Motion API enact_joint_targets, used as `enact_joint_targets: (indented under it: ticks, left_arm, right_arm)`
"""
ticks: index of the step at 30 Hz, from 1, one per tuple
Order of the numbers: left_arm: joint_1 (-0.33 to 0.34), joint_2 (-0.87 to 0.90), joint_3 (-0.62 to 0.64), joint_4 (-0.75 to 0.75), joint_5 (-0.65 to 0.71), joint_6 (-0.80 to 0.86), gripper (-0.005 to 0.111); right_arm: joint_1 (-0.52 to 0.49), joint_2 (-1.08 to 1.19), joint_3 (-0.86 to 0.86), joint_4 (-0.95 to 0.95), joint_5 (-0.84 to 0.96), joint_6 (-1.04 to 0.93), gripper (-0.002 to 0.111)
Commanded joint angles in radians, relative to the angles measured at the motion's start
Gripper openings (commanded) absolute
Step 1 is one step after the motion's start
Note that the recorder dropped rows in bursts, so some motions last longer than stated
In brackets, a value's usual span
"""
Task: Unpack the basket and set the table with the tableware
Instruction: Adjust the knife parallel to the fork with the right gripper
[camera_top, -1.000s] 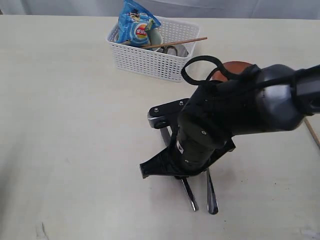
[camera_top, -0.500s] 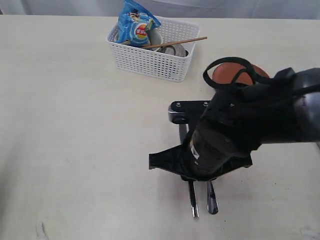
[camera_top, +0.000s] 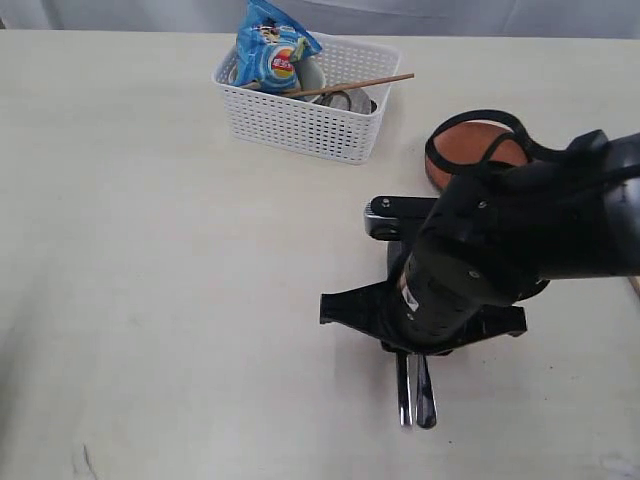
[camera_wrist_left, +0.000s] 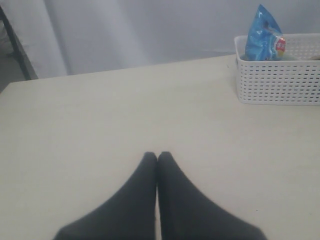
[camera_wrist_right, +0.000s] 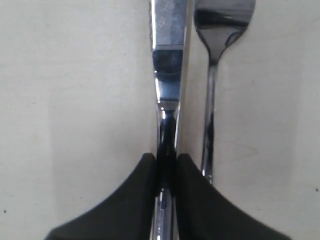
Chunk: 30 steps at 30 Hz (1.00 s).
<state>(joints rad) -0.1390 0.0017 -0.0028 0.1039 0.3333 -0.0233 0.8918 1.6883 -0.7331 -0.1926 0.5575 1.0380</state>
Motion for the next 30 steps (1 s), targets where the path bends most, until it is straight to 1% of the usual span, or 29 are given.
enact_joint_targets:
  ticks: [1,11,14,30]
  left_arm:
    - [-0.007,-0.002,0.003,-0.006,-0.003,-0.003,0.0]
    - [-0.007,-0.002,0.003,-0.006,-0.003,-0.003,0.0]
    - [-0.007,-0.002,0.003,-0.006,-0.003,-0.003,0.0]
    - [-0.007,-0.002,0.003,-0.006,-0.003,-0.003,0.0]
  right_arm:
    - [-0.006,-0.01,0.002,0.01,-0.066,-0.014,0.0]
    - [-0.006,-0.01,0.002,0.021,-0.029,-0.014,0.0]
    - [-0.004,-0.01,0.002,0.058,-0.029,-0.04,0.0]
    - [-0.004,-0.01,0.002,0.094,-0.029,-0.04,0.0]
